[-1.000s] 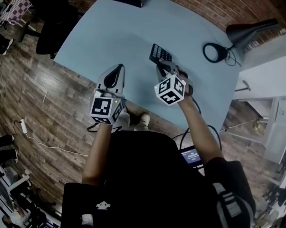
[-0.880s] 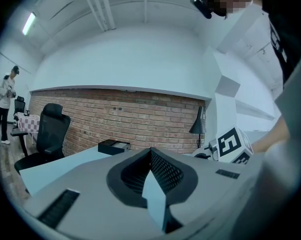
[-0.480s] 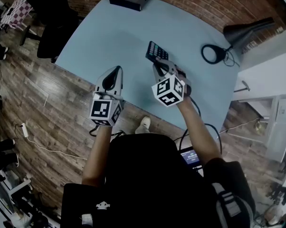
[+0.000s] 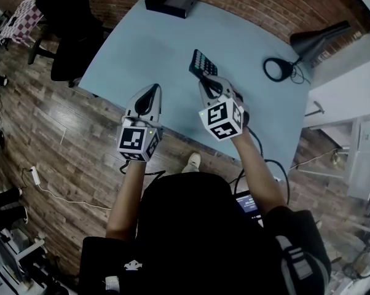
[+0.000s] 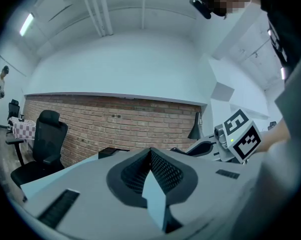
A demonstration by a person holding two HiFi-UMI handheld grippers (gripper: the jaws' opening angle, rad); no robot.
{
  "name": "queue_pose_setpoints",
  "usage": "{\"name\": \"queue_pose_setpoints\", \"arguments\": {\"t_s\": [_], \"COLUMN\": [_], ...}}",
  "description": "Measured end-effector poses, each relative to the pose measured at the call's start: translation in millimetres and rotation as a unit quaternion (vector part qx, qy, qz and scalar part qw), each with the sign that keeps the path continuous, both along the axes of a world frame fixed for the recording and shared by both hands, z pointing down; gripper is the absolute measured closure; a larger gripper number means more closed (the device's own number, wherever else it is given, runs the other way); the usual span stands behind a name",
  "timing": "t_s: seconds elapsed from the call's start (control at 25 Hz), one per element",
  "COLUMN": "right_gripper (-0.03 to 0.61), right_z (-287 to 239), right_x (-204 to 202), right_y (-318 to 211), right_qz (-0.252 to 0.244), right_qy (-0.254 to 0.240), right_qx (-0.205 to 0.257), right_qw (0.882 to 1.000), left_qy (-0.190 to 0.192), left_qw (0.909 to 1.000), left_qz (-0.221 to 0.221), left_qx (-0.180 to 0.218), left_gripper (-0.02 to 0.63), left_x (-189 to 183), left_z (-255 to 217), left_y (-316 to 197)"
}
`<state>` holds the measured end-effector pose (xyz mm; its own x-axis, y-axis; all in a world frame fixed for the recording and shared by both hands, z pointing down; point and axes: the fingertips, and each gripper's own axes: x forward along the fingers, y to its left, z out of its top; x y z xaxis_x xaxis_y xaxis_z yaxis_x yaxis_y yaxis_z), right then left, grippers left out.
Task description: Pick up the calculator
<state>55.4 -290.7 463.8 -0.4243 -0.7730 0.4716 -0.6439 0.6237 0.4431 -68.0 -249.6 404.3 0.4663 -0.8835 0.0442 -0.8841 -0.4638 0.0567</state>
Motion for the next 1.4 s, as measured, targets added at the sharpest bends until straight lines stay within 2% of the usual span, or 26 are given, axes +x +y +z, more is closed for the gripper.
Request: {"name": "queue_pose_setpoints", "arguments": {"t_s": [0.28,0.84,1.12,1.4], "right_gripper": [0.532,0.531,0.532,0.531], "right_z": [-14,-35,-53,-63], "right_x": [-19,-33,-42,-51], "right_y": [19,59,81,104], "right_qz": [0.020,0.062,0.077,0.091], "right_qy": [-0.027,-0.066,-0.106,-0.153], "right_qx": [0.009,0.016,0.030,0.026], "right_qw": [0.999,0.996,0.991,0.984], "left_qy": [0.010,0.019,0.015,0.019], "left_qw": [0.9999,0.9990,0.9986,0.9982], "left_qz": [0.005,0.038,0.051,0.051], "left_qx": [0.005,0.012,0.004,0.024], "left_gripper": [0.611,0.611,0.611,0.611], "left_x": [-26,-41,-50,-63], "left_z": [-4,-9,-5,-15], "left_y": [9,47,72,95]}}
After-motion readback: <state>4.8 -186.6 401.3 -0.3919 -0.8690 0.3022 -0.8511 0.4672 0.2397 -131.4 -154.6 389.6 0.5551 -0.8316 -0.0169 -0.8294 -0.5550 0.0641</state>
